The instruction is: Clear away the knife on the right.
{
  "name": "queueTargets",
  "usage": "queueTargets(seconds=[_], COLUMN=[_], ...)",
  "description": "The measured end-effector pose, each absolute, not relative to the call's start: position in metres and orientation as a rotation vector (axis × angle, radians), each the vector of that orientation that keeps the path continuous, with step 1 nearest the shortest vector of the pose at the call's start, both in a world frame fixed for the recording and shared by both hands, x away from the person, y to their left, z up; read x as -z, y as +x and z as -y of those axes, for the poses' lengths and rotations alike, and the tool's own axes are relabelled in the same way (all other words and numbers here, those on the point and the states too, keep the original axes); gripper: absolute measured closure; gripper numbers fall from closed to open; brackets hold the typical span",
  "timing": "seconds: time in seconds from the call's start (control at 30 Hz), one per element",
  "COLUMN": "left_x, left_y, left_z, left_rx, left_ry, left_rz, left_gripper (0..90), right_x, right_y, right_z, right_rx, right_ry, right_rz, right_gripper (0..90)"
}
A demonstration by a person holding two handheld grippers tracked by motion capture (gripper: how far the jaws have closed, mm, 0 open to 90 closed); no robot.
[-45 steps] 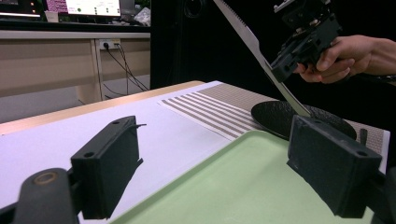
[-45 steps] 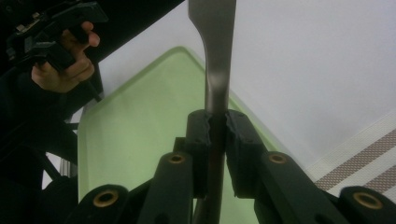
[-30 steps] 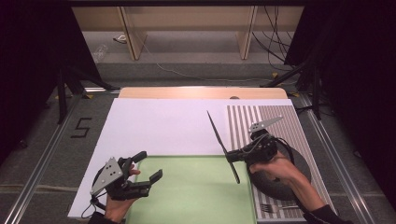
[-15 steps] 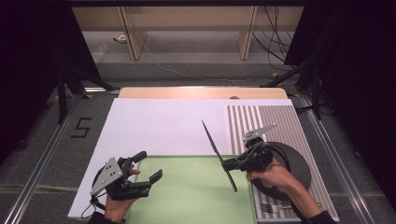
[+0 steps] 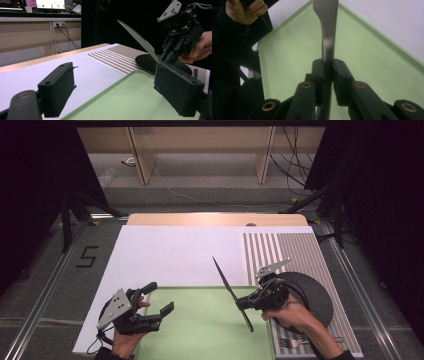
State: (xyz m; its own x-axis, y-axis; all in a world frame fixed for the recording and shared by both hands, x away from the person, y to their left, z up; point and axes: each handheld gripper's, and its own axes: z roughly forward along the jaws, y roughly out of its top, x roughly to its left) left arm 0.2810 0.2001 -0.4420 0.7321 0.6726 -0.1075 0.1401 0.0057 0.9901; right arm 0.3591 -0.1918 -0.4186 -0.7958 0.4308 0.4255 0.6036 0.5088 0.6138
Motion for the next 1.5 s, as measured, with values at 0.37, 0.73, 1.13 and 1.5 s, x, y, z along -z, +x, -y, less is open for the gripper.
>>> queueTargets(seconds=[0.37, 0.73, 1.13, 1.5], left_x=[0.442, 0.442, 0.442, 0.442], left_y=[0.281, 0.281, 0.281, 0.281], left_z=[-0.2, -0.2, -0.2, -0.2], left_rx=[-0.475, -0.477, -0.477, -0.478], left_ry=[1.538, 1.539, 1.538, 1.538], left_rz=[-0.684, -0.682, -0.683, -0.683], left_gripper=[16.1, 16.1, 16.1, 16.1], right_x=[0.425, 0.432, 0.439, 0.443], right_y=[0.348, 0.337, 0.328, 0.323], right_z=[0.186, 0.183, 0.173, 0.168], right_rx=[1.068, 0.994, 0.894, 0.825], right_ry=[-0.921, -0.942, -0.912, -0.9], right_rz=[2.56, 2.589, 2.645, 2.677], right_gripper=[80.3, 80.3, 80.3, 80.3])
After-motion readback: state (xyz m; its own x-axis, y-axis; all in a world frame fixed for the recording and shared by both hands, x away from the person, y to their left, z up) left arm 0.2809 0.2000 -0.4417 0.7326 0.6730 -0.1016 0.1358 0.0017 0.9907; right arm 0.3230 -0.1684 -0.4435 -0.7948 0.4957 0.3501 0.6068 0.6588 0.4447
